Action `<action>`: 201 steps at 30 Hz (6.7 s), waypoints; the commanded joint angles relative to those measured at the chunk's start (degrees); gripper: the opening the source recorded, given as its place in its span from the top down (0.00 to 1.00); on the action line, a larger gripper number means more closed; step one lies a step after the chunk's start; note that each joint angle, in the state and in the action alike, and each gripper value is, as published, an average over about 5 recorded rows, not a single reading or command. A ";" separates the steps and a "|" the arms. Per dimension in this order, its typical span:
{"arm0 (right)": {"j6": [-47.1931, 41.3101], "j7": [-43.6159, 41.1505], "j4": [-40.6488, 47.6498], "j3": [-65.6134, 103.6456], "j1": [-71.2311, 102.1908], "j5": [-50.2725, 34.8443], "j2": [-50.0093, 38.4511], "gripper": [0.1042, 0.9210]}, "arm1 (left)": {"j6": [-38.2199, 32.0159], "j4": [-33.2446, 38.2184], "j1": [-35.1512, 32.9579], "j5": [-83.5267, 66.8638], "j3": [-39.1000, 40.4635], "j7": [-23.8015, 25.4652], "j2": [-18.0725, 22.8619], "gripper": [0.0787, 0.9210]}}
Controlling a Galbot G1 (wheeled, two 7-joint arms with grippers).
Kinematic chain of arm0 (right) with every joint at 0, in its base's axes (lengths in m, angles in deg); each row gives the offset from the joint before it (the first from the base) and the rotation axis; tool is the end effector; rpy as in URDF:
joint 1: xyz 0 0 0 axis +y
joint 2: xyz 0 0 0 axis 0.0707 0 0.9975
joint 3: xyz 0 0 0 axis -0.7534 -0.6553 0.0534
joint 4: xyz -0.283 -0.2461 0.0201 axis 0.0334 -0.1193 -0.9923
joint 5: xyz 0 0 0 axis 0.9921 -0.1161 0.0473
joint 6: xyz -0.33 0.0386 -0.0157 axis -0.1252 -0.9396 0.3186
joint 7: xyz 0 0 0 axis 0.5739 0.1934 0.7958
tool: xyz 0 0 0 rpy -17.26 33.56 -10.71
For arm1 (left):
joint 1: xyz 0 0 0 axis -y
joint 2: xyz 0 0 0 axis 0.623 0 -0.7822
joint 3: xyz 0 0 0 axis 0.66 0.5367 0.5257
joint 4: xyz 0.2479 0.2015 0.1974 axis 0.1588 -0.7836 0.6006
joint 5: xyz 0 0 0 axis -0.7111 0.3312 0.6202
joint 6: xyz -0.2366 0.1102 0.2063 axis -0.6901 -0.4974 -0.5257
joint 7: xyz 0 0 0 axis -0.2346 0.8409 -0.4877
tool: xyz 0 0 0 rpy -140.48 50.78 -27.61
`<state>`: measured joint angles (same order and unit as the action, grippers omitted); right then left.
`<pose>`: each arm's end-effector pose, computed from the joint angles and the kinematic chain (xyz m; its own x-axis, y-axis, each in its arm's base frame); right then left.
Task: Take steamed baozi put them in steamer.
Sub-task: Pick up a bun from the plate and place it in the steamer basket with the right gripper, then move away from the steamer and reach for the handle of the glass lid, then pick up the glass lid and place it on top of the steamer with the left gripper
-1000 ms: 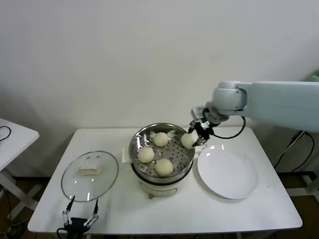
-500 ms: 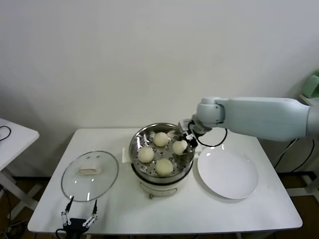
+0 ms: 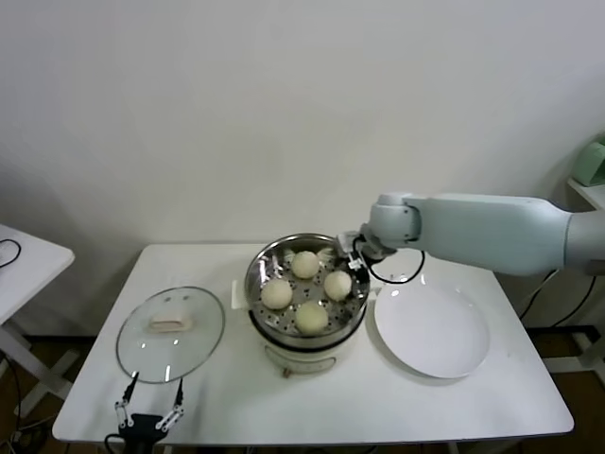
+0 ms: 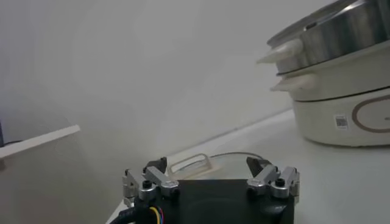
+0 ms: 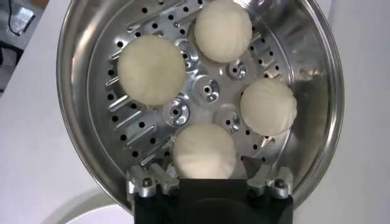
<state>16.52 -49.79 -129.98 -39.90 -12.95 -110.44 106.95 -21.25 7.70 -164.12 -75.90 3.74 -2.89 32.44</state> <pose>0.5279 0.0153 -0.0881 -0.2384 -0.2463 0.9394 -0.9168 -0.2620 -0.3014 0.0568 0.1025 -0.4615 -0.9975 -0.0468 0.0529 -0.0251 0.9352 0.3533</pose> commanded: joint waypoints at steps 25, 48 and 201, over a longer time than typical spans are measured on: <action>8.13 40.51 -22.95 78.77 63.28 -3.11 -36.97 0.12 | 1.23 0.59 1.43 -1.18 1.18 0.39 -1.30 0.12; 45.25 37.00 -18.63 134.15 131.46 -3.57 1.42 0.12 | 1.40 0.78 1.88 -2.00 1.54 0.28 -1.55 0.12; 47.37 37.52 -8.26 126.18 128.89 -4.49 9.65 0.12 | 63.03 27.89 20.75 46.82 24.05 -2.16 -34.72 0.93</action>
<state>64.17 -12.42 -138.36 86.38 116.02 -117.00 116.43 23.88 24.19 -146.81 -26.69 16.79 -10.84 2.76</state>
